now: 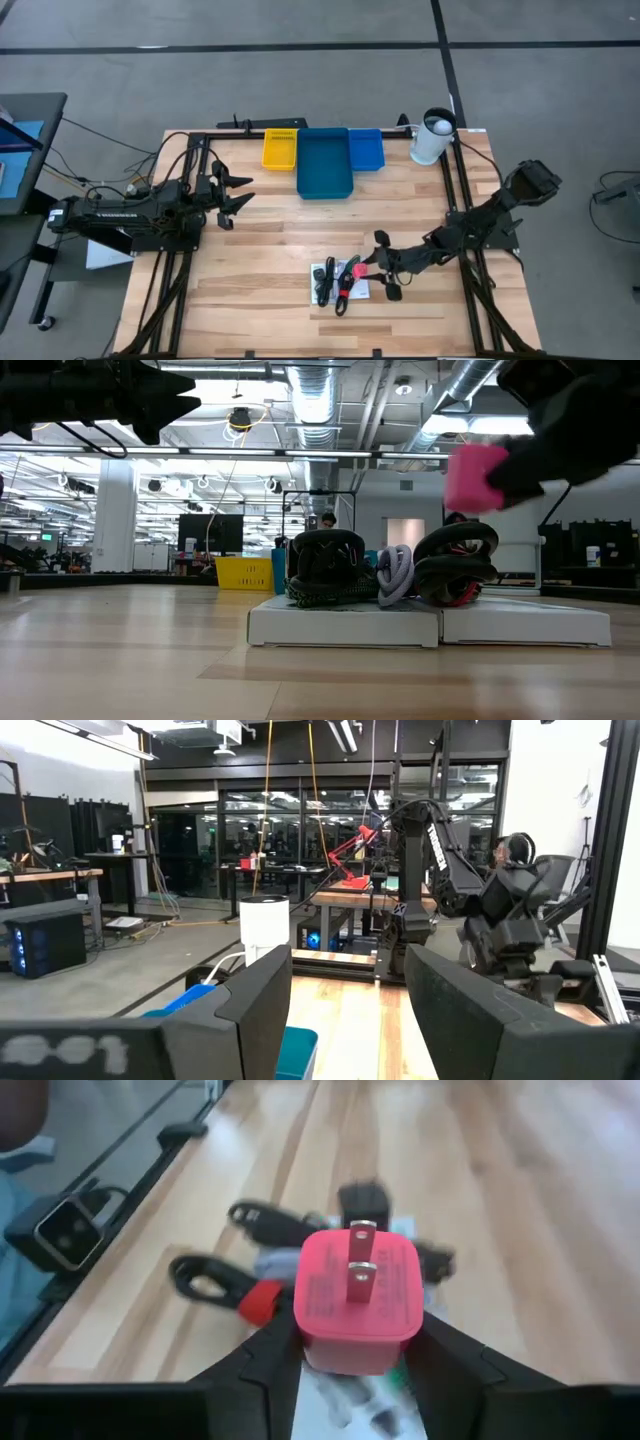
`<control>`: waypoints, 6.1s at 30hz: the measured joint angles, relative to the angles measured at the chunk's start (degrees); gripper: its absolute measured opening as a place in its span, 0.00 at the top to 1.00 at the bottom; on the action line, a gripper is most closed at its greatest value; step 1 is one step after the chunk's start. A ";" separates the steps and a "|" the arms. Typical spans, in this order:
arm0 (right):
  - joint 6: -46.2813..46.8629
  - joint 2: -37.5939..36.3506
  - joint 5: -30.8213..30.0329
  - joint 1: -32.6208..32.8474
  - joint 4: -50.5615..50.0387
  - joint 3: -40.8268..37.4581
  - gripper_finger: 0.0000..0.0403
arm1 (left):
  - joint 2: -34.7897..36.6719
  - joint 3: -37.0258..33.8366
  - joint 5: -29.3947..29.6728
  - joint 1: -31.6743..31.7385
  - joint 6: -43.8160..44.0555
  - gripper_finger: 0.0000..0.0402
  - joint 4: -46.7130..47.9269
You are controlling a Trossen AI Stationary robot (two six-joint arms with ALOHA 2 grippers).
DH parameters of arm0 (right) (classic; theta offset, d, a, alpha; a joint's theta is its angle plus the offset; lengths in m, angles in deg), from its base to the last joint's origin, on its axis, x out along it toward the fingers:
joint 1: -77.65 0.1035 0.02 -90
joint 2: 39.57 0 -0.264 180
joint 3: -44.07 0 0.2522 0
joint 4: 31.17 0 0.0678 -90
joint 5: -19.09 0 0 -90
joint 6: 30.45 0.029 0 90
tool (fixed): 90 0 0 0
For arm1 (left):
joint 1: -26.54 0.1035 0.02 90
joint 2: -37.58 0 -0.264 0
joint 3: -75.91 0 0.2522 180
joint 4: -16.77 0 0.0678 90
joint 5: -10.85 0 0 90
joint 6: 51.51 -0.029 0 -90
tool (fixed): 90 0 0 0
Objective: Pick and place items into bin
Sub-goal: Put the pink charger adapter into the dark blue bin, then put the black charger adapter into the dark blue bin
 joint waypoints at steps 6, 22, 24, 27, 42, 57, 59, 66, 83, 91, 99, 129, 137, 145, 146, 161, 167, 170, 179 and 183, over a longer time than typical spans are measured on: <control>-8.88 -4.62 -0.11 -5.91 0.06 0.00 0.66 | 0.00 0.00 0.02 0.00 -0.11 0.54 0.00; -27.05 -6.20 3.88 -33.83 0.02 10.38 0.62 | 0.00 0.00 0.81 0.00 0.44 0.54 0.98; -26.70 -5.23 7.44 -37.27 -0.19 12.07 0.61 | 0.00 0.00 0.83 -0.02 0.88 0.54 0.98; -26.45 -1.83 12.34 -41.79 0.16 14.63 0.63 | 0.00 0.00 0.83 -0.02 0.92 0.54 1.12; -20.43 17.05 18.61 -57.11 -0.19 24.33 0.65 | -0.02 0.00 0.83 0.00 0.92 0.54 1.57; -17.02 18.48 18.20 -63.62 -6.47 25.31 0.65 | 0.00 0.00 0.82 0.00 0.92 0.54 1.79; -17.05 18.50 18.45 -63.45 -7.17 25.27 0.64 | 0.00 0.00 0.83 0.00 0.92 0.54 1.79; -17.55 18.50 18.61 -61.47 -7.28 25.27 0.60 | 0.00 0.00 0.83 0.00 0.92 0.54 1.79; -17.62 18.50 16.69 -57.69 -7.28 25.27 0.43 | 0.00 0.00 0.82 0.00 0.90 0.54 1.88; -17.61 18.50 16.63 -56.23 -7.26 25.24 0.39 | 0.00 0.00 0.81 0.00 0.90 0.54 1.90; -17.86 15.92 16.65 -50.28 -14.53 27.72 0.39 | -0.02 0.00 0.82 0.00 0.90 0.54 2.65; 21.11 -1.15 -3.39 -6.04 -63.38 29.29 0.39 | -7.37 1.82 -4.15 -0.86 7.82 0.54 0.24; 21.45 -1.15 -19.50 -0.82 -67.52 29.29 0.39 | -22.75 6.30 -0.59 -4.89 8.67 0.54 -1.80; 21.45 -1.58 -26.96 -1.00 -71.75 29.29 0.39 | -36.46 8.54 1.14 -5.42 13.62 0.54 -3.93; 21.47 -1.58 -27.15 -1.22 -72.32 29.29 0.39 | -37.92 8.94 1.09 -5.42 13.98 0.54 -3.93; 27.46 -1.56 -28.70 -1.11 -83.13 29.29 0.39 | -58.39 20.49 -5.11 -19.72 16.87 0.54 -3.28; 35.79 -1.56 -28.36 0.43 -90.28 29.29 0.39 | -63.91 28.06 0.67 -25.86 14.00 0.54 5.49; 38.24 -1.56 -28.31 1.85 -91.75 29.29 0.39 | -64.88 31.22 5.27 -27.75 14.34 0.54 12.01; 39.59 -1.56 -29.87 6.68 -91.02 29.30 0.39 | -64.83 33.48 12.19 -30.77 17.09 0.54 16.58; 41.93 -1.56 -29.89 7.91 -91.05 29.29 0.39 | -64.83 33.48 10.87 -31.50 18.70 0.54 16.90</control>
